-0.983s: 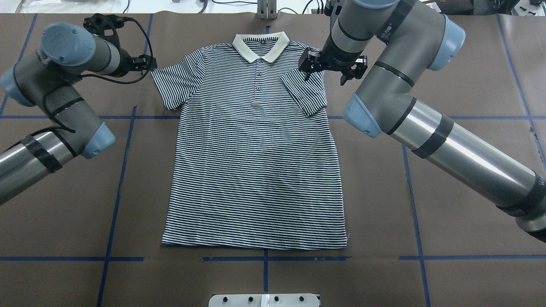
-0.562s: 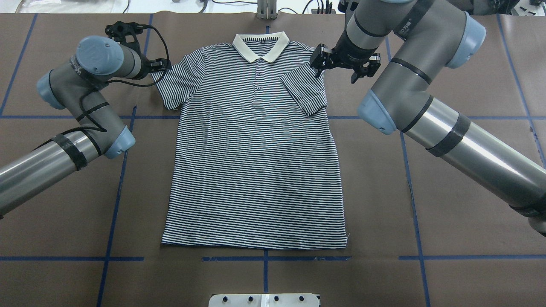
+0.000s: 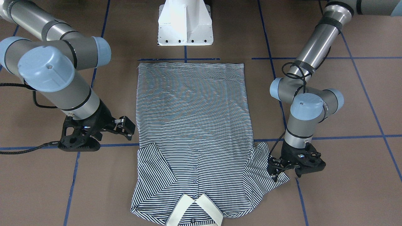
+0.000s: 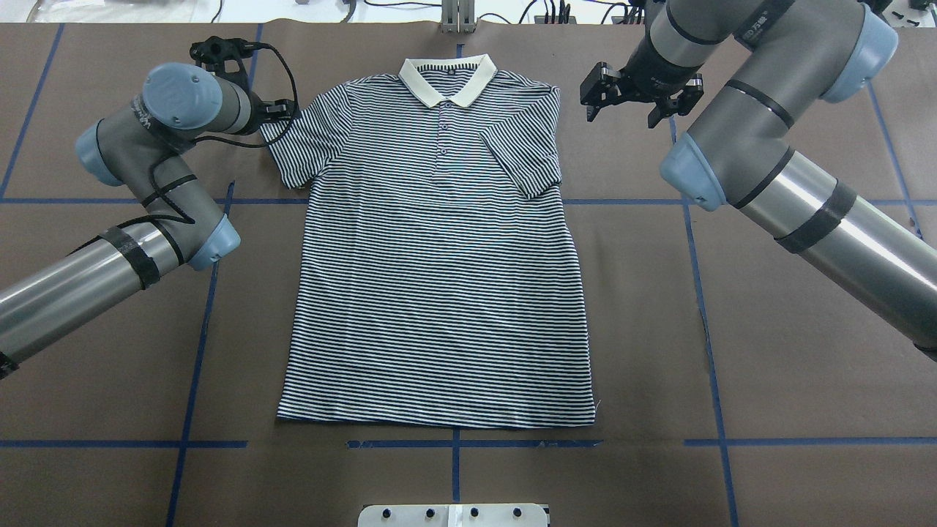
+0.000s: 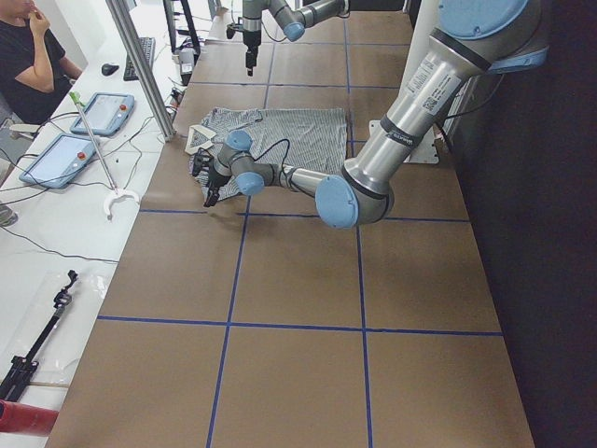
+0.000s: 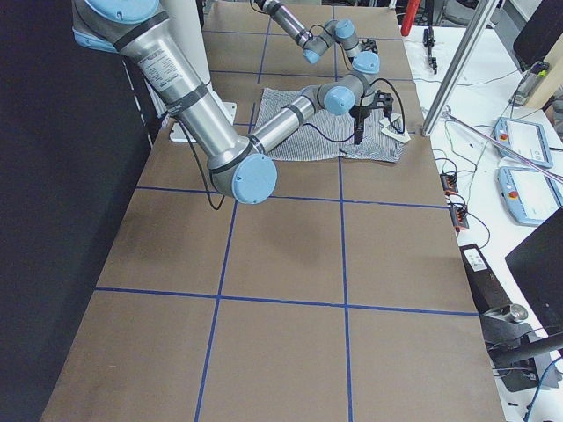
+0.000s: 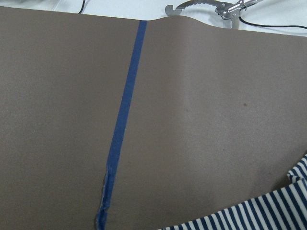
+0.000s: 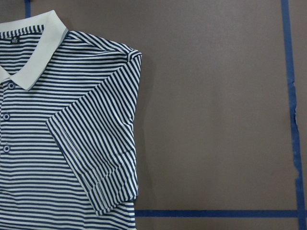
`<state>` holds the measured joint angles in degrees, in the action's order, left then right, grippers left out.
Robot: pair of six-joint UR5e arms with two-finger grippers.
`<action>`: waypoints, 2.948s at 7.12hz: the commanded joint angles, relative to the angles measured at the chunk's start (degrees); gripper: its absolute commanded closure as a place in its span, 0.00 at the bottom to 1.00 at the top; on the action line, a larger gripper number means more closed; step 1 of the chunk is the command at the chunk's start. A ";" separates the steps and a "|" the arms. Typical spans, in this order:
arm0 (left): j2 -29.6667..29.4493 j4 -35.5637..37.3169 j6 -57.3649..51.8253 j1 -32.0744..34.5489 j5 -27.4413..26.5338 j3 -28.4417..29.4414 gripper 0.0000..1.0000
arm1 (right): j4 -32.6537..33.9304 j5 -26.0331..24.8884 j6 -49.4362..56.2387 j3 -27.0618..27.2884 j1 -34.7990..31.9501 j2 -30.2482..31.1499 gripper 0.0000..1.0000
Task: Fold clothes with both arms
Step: 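Release the folded sleeve and lift the right gripper while the left arm approaches, then fold the other sleeve inward onto the shirt with the left gripper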
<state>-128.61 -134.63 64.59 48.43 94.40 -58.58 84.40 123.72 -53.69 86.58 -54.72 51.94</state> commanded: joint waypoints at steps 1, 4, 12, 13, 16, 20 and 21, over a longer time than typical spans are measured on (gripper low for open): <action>0.02 -0.02 -0.34 -0.01 -0.01 0.48 0.17 | -0.11 0.02 0.60 -0.10 -0.30 0.26 0.00; -0.06 -0.02 -0.69 -0.09 -0.01 1.01 0.24 | -0.11 -0.06 0.60 -0.28 -0.30 0.26 0.00; -4.88 9.32 -1.84 -0.36 0.87 -3.00 1.00 | -0.46 -0.33 0.51 -0.80 0.14 0.26 0.00; -5.94 16.00 -1.05 -0.44 0.78 -7.12 1.00 | -0.46 -0.33 0.60 -0.89 0.14 0.35 0.00; -11.65 19.58 11.57 -6.22 0.08 -5.51 1.00 | -0.73 -0.33 1.04 -0.54 0.05 1.76 0.00; -17.29 14.08 14.77 -8.45 -2.91 2.94 1.00 | -3.54 -0.24 2.01 -0.54 -0.03 3.34 0.00; -17.29 12.21 15.12 -7.31 -2.73 3.38 1.00 | -3.54 -0.24 2.01 -0.54 -0.03 3.34 0.00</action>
<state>-145.62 -119.74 79.34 40.16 91.66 -55.97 80.99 123.47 -51.67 86.03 -54.79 55.24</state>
